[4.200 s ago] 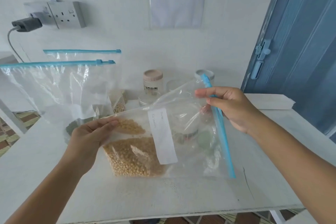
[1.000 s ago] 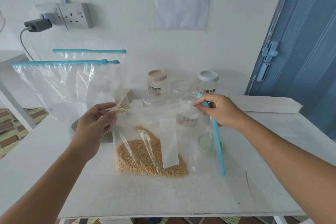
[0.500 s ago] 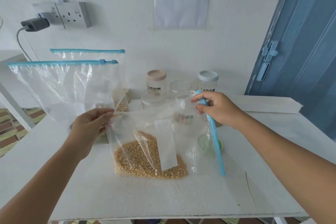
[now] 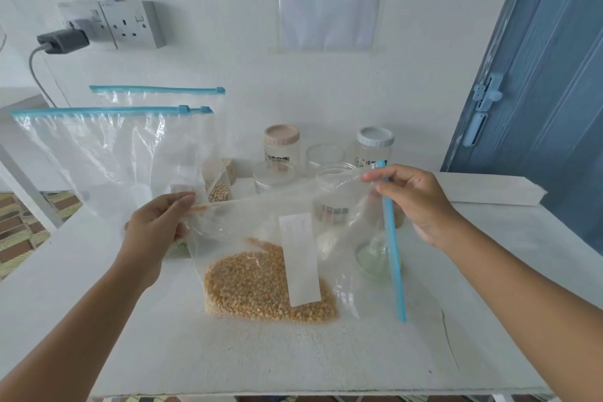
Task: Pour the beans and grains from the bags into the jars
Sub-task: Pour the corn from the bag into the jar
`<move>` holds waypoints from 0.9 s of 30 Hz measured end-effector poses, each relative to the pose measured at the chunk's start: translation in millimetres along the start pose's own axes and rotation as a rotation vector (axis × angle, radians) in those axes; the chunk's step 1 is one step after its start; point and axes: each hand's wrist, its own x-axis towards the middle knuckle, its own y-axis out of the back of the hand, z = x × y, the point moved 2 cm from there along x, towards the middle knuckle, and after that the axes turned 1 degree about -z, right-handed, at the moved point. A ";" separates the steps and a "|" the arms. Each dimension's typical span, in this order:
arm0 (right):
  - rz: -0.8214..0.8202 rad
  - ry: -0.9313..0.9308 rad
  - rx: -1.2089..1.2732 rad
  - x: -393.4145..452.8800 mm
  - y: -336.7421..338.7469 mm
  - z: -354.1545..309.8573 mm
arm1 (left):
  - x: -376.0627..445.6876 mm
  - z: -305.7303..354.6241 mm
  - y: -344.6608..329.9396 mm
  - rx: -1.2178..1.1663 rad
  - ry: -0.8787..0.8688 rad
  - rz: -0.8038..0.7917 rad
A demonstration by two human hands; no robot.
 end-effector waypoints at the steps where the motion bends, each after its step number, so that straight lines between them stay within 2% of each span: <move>1: 0.004 -0.003 0.024 -0.3 0.0 0.8 | 1.1 0.4 -0.3 -0.004 0.051 -0.037; 4: 0.030 -0.006 0.048 -0.7 -1.5 3.4 | -1.4 5.0 -0.4 0.021 0.074 -0.134; 10: 0.152 -0.006 0.099 0.5 -1.0 3.8 | -4.9 21.9 -8.4 -0.019 -0.085 -0.031; 17: 0.171 -0.037 0.127 -2.7 0.2 9.5 | 1.2 23.5 -10.5 -0.025 -0.074 0.003; 23: 0.217 -0.032 0.147 -2.5 0.0 7.3 | -2.1 30.5 -14.4 0.052 -0.194 0.022; 27: 0.224 -0.051 0.141 -4.7 0.1 11.8 | 3.3 30.0 -9.8 0.019 -0.131 0.064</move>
